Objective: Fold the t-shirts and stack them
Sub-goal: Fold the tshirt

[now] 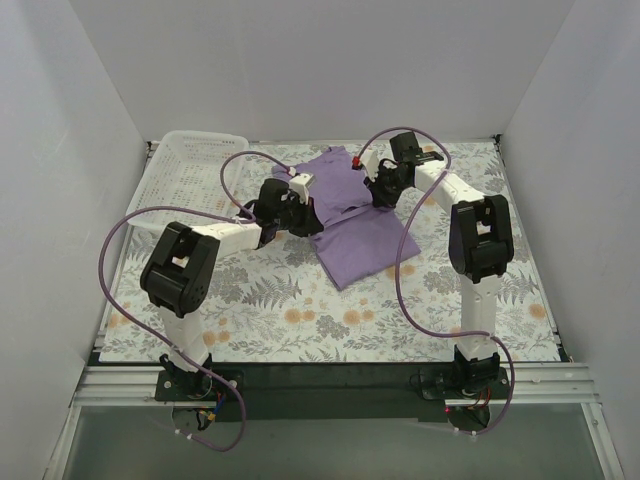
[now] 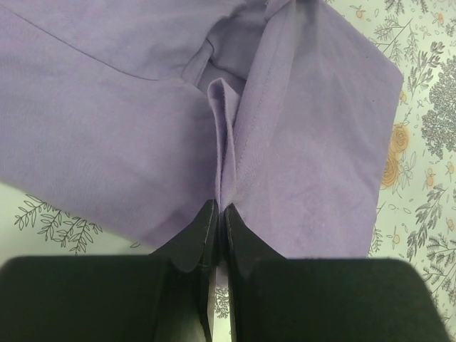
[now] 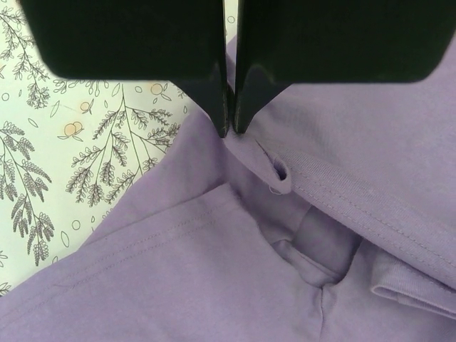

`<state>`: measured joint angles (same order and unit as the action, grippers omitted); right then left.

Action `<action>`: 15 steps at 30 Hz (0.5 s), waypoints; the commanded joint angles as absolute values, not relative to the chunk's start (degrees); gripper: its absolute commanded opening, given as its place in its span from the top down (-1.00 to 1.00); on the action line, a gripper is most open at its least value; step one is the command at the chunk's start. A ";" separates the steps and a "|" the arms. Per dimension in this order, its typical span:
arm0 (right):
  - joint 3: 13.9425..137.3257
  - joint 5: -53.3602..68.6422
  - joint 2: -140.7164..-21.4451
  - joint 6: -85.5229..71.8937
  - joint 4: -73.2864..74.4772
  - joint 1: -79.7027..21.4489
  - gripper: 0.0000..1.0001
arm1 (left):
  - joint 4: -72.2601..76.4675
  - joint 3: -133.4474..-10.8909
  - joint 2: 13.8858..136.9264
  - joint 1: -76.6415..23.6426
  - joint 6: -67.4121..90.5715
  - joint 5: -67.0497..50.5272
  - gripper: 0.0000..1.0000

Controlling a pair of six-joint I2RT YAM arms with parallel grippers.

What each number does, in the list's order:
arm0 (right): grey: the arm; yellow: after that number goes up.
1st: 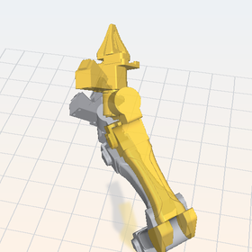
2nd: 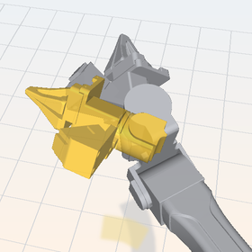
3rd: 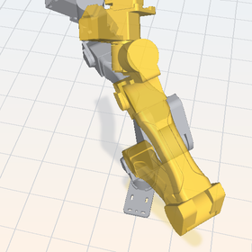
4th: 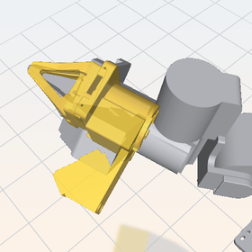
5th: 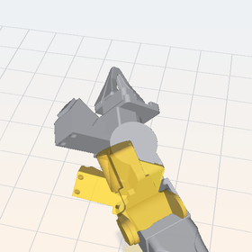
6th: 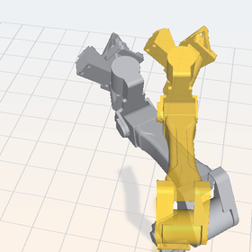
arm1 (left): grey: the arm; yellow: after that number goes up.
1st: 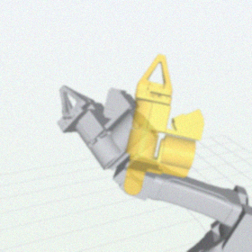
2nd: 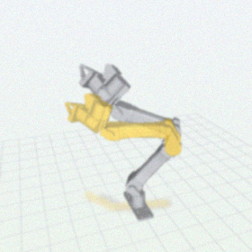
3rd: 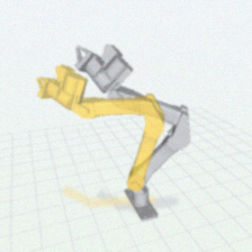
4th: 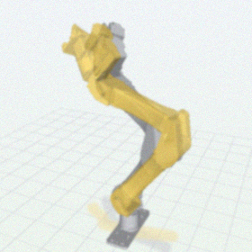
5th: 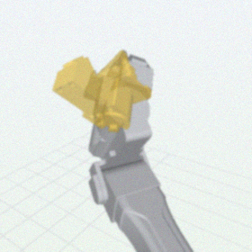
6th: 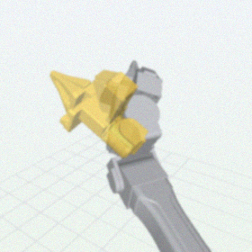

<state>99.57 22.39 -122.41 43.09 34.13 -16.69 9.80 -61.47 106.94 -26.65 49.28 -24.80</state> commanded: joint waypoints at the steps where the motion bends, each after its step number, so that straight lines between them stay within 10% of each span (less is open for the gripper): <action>1: 102.48 21.27 -122.87 41.31 31.73 -16.79 0.93 | 8.44 -63.89 106.96 -25.93 48.25 -23.91 1.00; 10: 106.96 13.44 -120.69 27.34 27.42 -16.26 -0.27 | 7.47 -67.32 102.76 -25.93 50.19 -8.80 -0.45; 15: 96.99 28.59 -112.34 28.11 27.68 -10.47 -0.51 | 5.02 -64.18 92.83 -26.01 47.90 -11.93 -0.45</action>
